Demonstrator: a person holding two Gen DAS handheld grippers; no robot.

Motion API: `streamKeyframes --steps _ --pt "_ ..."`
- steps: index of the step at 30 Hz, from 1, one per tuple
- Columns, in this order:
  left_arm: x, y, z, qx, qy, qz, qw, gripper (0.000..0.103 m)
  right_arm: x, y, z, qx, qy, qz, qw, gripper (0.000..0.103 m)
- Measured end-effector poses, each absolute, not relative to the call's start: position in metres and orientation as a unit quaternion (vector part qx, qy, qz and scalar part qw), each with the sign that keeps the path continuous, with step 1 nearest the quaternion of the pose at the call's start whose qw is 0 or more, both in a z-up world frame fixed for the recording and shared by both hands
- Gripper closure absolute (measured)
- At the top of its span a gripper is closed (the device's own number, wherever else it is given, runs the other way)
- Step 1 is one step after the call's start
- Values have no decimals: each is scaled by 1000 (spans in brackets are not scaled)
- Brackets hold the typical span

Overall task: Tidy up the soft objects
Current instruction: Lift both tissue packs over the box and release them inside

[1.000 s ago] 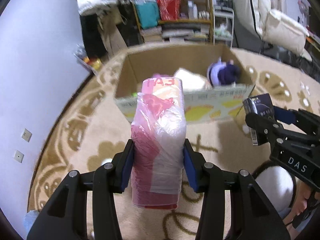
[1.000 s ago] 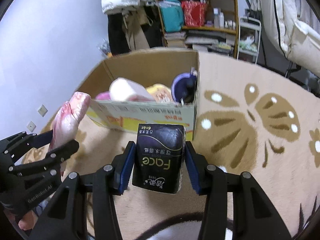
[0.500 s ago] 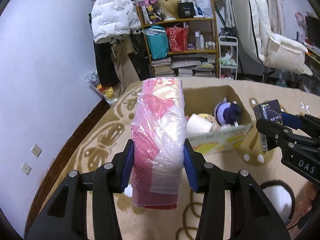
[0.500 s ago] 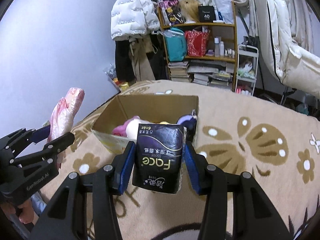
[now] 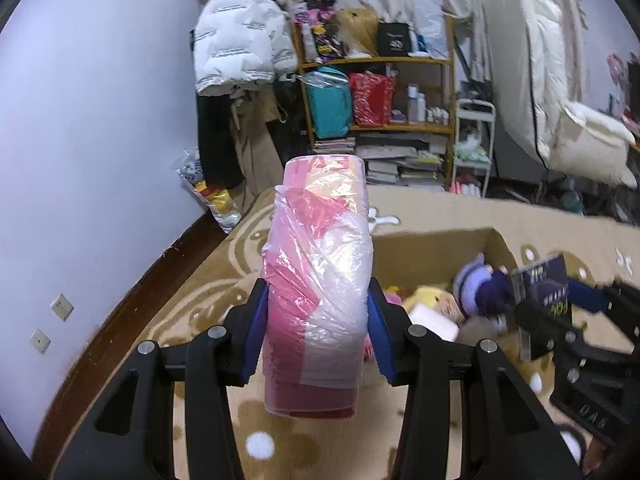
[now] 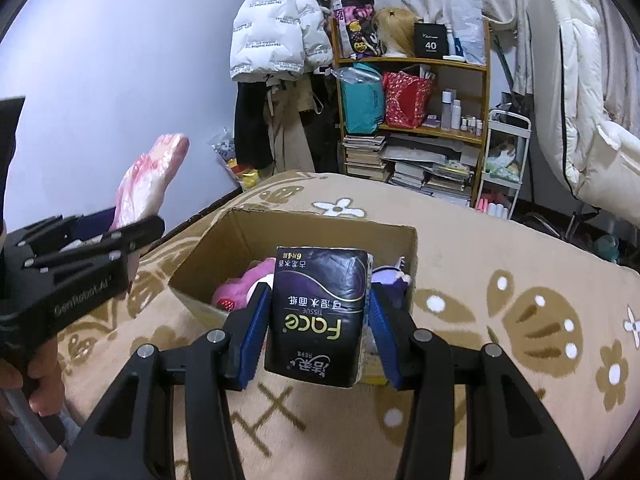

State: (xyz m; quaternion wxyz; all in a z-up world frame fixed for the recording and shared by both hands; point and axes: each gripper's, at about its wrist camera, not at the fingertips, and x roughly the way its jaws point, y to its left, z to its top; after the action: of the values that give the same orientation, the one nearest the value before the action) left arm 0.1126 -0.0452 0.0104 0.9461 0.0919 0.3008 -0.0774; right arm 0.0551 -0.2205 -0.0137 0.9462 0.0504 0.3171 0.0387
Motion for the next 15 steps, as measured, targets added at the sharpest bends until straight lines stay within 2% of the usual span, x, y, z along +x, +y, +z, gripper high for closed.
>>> streamKeyframes --steps 15 --pt "162 -49 -23 83 341 -101 931 58 116 -236 -40 62 338 40 938 52"
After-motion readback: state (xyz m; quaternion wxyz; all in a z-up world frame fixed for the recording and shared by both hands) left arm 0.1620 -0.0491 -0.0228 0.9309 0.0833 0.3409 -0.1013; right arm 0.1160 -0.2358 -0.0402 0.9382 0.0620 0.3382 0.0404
